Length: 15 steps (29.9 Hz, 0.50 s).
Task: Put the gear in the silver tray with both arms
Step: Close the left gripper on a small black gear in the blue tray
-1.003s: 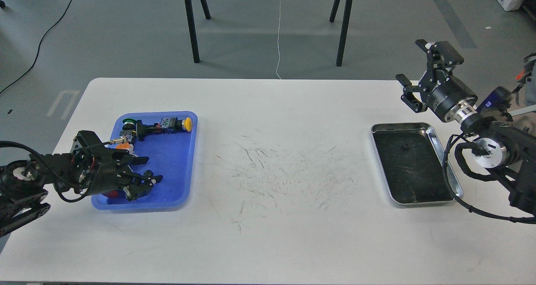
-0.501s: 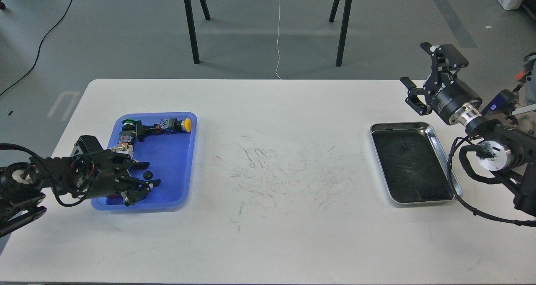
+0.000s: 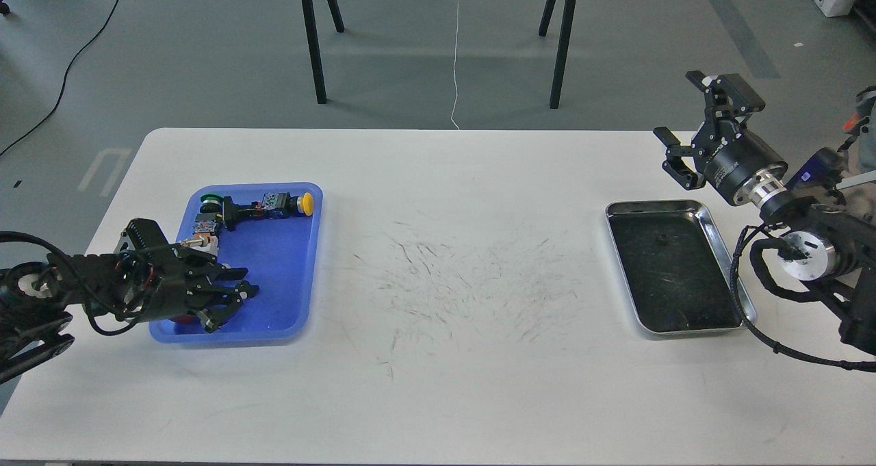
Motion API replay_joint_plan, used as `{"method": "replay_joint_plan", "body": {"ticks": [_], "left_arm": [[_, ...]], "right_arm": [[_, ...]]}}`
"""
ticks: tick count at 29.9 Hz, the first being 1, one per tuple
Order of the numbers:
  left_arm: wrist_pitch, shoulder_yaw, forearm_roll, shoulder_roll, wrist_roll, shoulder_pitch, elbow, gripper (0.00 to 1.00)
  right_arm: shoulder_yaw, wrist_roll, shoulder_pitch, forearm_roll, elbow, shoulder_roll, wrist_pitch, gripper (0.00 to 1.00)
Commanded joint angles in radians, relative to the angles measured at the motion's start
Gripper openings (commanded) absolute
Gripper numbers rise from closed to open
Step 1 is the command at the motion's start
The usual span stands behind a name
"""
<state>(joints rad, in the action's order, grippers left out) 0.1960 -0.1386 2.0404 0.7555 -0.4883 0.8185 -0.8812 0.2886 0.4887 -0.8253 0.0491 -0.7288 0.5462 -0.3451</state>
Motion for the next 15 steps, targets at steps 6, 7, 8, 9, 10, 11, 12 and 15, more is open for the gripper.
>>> {"method": "replay_joint_plan", "body": {"ticks": [6, 7, 8, 9, 10, 11, 12, 15], "left_arm": [[0.000, -0.001, 0.012, -0.002, 0.000, 0.002, 0.007, 0.27], [0.000, -0.001, 0.018, -0.002, 0.000, 0.002, 0.008, 0.26], [0.000, -0.001, 0.026, -0.002, 0.000, 0.002, 0.008, 0.25], [0.000, -0.001, 0.029, -0.002, 0.000, 0.002, 0.008, 0.25], [0.002, -0.001, 0.030, -0.002, 0.000, 0.002, 0.008, 0.23], [0.003, -0.001, 0.030, -0.002, 0.000, 0.002, 0.010, 0.23], [0.011, -0.001, 0.030, -0.002, 0.000, 0.002, 0.008, 0.22], [0.025, -0.001, 0.030, -0.002, 0.000, 0.002, 0.008, 0.19]], "right_arm": [[0.001, 0.000, -0.002, 0.000, 0.000, 0.000, 0.000, 0.99], [0.001, 0.000, -0.002, 0.000, 0.000, 0.000, 0.000, 0.99], [0.001, 0.000, -0.002, 0.000, 0.000, 0.000, 0.001, 0.99], [0.001, 0.000, 0.000, 0.000, 0.002, 0.000, 0.001, 0.99], [0.001, 0.000, 0.000, 0.000, 0.002, 0.000, 0.001, 0.99], [0.001, 0.000, -0.002, 0.000, 0.002, 0.000, 0.001, 0.99], [0.001, 0.000, 0.000, 0.000, 0.002, 0.000, 0.001, 0.99], [0.000, 0.000, 0.000, 0.000, 0.002, 0.000, 0.003, 0.99]]}}
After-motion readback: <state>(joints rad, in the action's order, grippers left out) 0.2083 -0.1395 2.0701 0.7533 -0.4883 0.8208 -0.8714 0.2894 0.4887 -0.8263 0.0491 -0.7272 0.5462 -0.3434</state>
